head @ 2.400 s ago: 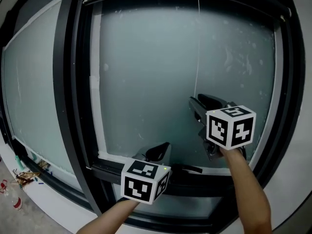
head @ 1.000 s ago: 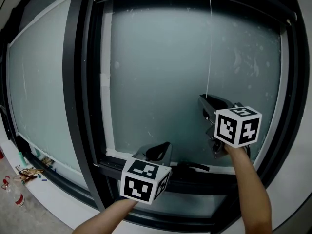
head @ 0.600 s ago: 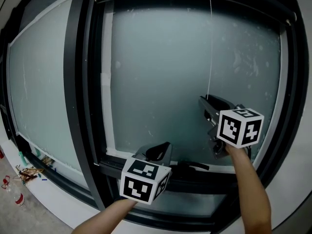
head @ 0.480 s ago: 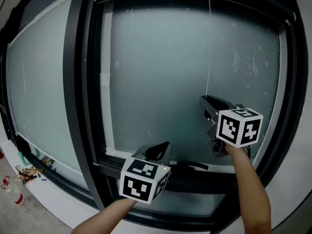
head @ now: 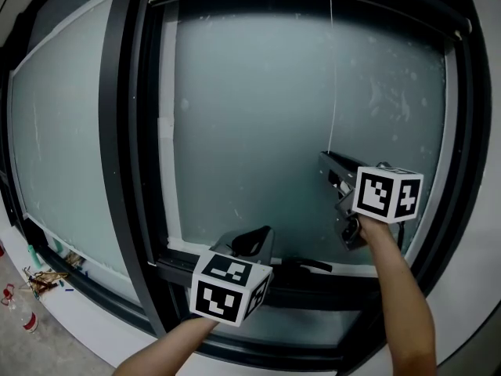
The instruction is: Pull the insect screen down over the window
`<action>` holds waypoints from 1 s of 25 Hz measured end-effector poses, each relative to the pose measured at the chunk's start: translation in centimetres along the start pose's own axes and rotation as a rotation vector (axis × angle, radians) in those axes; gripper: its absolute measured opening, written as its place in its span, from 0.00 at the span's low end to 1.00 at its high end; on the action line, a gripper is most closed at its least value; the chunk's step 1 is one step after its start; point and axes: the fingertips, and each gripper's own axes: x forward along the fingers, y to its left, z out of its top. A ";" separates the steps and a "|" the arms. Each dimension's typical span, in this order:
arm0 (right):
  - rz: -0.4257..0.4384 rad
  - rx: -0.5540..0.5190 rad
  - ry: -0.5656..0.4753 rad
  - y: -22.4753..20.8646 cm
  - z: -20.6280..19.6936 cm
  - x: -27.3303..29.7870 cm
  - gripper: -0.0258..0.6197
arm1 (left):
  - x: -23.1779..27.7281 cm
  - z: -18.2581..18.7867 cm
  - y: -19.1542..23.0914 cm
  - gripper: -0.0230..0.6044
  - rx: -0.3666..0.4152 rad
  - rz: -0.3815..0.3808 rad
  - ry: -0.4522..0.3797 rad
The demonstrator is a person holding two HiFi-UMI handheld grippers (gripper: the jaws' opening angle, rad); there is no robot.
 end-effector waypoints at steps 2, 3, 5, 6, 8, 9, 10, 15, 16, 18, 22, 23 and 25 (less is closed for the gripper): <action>0.001 0.042 -0.013 -0.4 0.4 0.1 0.12 | -0.1 -0.1 0.1 0.05 0.004 0.001 0.000; -0.004 0.048 -0.018 -0.6 0.5 0.1 0.13 | -0.2 -0.2 0.2 0.05 0.007 0.004 -0.001; -0.011 0.043 -0.024 -0.8 0.7 0.2 0.13 | -0.4 -0.5 0.3 0.05 0.007 0.008 -0.003; -0.011 0.036 -0.025 -0.7 0.7 0.2 0.15 | -0.5 -0.6 0.4 0.05 0.005 0.009 -0.003; -0.010 0.021 -0.025 -0.5 0.9 0.4 0.20 | -0.7 -0.7 0.7 0.05 0.003 0.013 -0.003; -0.015 0.009 -0.023 -0.4 0.9 0.5 0.20 | -0.7 -0.7 0.9 0.05 0.002 0.015 -0.004; -0.026 -0.007 -0.023 -0.4 0.8 0.6 0.12 | -0.7 -0.8 1.1 0.05 0.001 0.016 -0.004; -0.041 0.000 -0.052 -0.1 0.7 0.5 0.05 | -0.8 -1.3 1.6 0.05 -0.008 0.012 0.004; -0.038 0.011 -0.061 -0.1 0.6 0.3 0.05 | -0.8 -1.4 1.6 0.05 -0.009 0.009 0.006; -0.034 0.025 -0.077 -0.1 0.5 0.2 0.05 | -0.6 -1.6 1.7 0.05 -0.013 0.003 0.008; -0.032 0.021 -0.096 -0.1 0.1 0.2 0.05 | -0.2 -1.6 1.8 0.05 -0.013 -0.009 0.005; -0.034 0.009 -0.092 0.2 0.0 0.2 0.05 | -0.1 -1.5 1.8 0.05 -0.012 -0.012 0.003; -0.050 -0.045 -0.067 0.6 -0.2 0.3 0.05 | 0.1 -1.4 1.8 0.05 -0.007 -0.018 -0.001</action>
